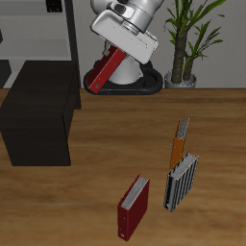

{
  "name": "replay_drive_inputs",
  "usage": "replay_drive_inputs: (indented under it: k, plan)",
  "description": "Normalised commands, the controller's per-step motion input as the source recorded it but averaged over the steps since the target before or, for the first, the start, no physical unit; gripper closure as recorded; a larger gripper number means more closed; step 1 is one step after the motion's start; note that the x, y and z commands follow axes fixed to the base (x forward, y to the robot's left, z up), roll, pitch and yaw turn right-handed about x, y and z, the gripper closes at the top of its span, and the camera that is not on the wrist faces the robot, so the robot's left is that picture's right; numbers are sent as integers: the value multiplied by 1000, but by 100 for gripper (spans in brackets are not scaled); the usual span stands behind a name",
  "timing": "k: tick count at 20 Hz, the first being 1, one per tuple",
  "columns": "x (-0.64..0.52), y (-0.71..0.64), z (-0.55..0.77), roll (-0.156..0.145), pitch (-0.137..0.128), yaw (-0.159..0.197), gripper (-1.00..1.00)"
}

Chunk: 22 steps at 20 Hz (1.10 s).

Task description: Place the left red book flat on top of the shelf

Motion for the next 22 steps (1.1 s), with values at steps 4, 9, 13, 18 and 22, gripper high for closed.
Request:
replay_drive_inputs:
  k: [4, 9, 13, 18, 22]
  plan:
    - [52, -346, 397, -113, -65, 5, 100]
    - [16, -346, 371, -93, -52, -23, 100]
    - [59, -462, 160, -100, -18, -6, 100]
    - [115, -436, 13, -95, 25, -15, 100]
    - [85, -354, 28, -80, -5, -5, 100]
